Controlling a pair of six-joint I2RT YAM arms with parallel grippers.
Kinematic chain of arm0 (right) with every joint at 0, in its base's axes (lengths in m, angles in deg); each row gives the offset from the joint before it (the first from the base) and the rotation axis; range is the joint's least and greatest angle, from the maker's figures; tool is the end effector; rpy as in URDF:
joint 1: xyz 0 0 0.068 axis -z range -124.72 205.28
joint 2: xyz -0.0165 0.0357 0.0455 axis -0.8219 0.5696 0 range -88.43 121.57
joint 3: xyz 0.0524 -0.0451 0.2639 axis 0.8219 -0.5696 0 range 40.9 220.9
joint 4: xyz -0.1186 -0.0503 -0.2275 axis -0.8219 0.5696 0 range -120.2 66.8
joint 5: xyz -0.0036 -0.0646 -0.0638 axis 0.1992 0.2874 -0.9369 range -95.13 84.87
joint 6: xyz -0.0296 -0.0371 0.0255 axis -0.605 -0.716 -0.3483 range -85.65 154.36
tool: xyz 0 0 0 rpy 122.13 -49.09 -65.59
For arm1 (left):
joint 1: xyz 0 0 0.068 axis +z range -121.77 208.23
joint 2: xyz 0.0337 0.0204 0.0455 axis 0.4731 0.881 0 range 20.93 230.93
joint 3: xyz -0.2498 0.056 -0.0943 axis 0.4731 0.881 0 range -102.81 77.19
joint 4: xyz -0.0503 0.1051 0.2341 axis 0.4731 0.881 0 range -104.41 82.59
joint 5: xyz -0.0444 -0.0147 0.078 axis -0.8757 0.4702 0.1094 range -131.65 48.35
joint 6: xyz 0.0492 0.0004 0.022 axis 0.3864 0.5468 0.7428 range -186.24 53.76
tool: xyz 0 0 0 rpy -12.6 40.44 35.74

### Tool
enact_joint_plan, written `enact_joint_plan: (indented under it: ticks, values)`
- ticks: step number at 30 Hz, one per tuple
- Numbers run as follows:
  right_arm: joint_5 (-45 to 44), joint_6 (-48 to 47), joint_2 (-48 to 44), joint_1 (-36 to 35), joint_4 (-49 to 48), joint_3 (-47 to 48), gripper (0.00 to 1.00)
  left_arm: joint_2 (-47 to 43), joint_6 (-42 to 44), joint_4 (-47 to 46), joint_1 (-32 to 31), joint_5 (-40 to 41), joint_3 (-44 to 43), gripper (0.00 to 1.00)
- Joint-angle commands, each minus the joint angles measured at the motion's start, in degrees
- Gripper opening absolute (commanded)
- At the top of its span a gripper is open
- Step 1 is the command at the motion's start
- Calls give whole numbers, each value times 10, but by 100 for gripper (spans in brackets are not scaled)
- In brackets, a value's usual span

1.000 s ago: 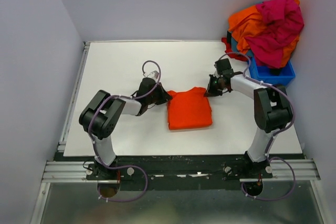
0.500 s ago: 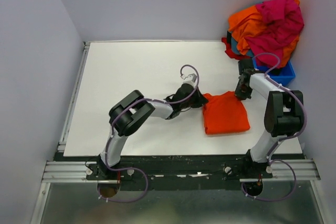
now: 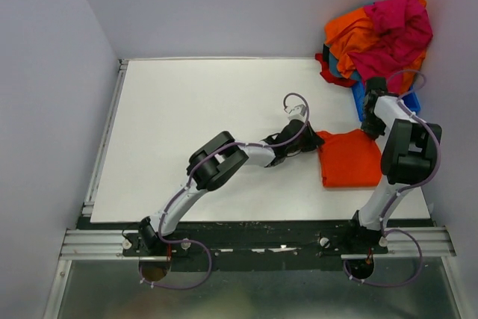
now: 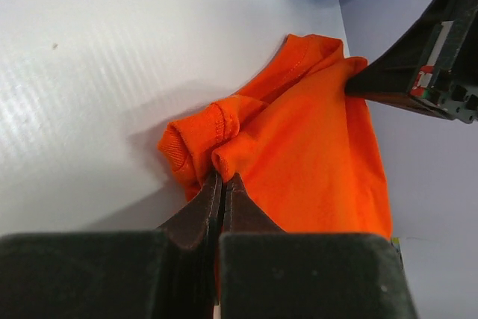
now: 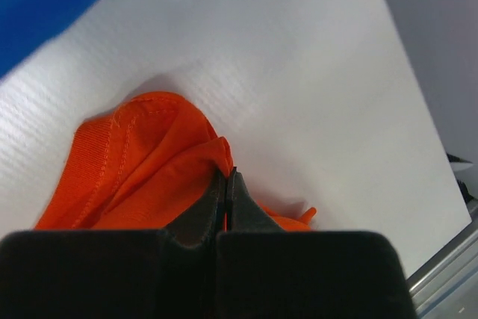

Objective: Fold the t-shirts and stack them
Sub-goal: Put the neatly folded tshirt into the corner of the board with both arms

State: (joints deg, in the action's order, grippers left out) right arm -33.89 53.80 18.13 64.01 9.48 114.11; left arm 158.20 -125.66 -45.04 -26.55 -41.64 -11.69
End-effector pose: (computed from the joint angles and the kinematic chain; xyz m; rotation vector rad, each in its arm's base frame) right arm 0.3567 -0.0720 0.1813 0.7655 2.6219 -0.6587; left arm 0.3032 -0.4297 0.1159 -0.0859 2.1211 -1.3008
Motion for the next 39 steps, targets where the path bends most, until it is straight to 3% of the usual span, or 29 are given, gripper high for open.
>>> enact_joint_plan:
  ticks: [1, 9, 14, 15, 17, 18, 21, 23, 30, 34, 39]
  values:
    - [-17, -29, 14, 33, -11, 59, 1, 54, -18, 45, -11, 25, -78, 0]
    - [2, -16, 72, 60, 22, 148, 1, 139, -24, 125, -10, 25, -250, 0]
    - [-21, -5, 103, 65, 47, 178, 2, 158, -24, 146, -11, 37, -285, 0]
    - [-20, 0, 105, 65, 51, 180, 13, 157, -24, 145, -11, 40, -283, 1]
    - [-29, 11, 103, 65, 54, 177, 63, 152, -24, 146, -11, 42, -277, 25]
    - [-35, 16, 99, 65, 56, 176, 64, 148, -22, 148, -10, 45, -271, 35]
    - [-50, 24, 71, 66, 51, 166, 65, 122, -16, 140, -9, 58, -237, 60]
    - [-59, 27, 45, 66, 50, 162, 64, 101, -8, 131, -6, 63, -206, 66]
    - [-27, 44, -89, 66, 1, 74, 57, 4, 21, 80, 33, 40, -92, 67]
    - [109, 21, -198, 65, -89, -18, 57, -64, 78, 109, 35, 51, -51, 71]
    - [263, 10, -329, 61, -180, -120, 71, -163, 128, 138, 42, 82, 27, 78]
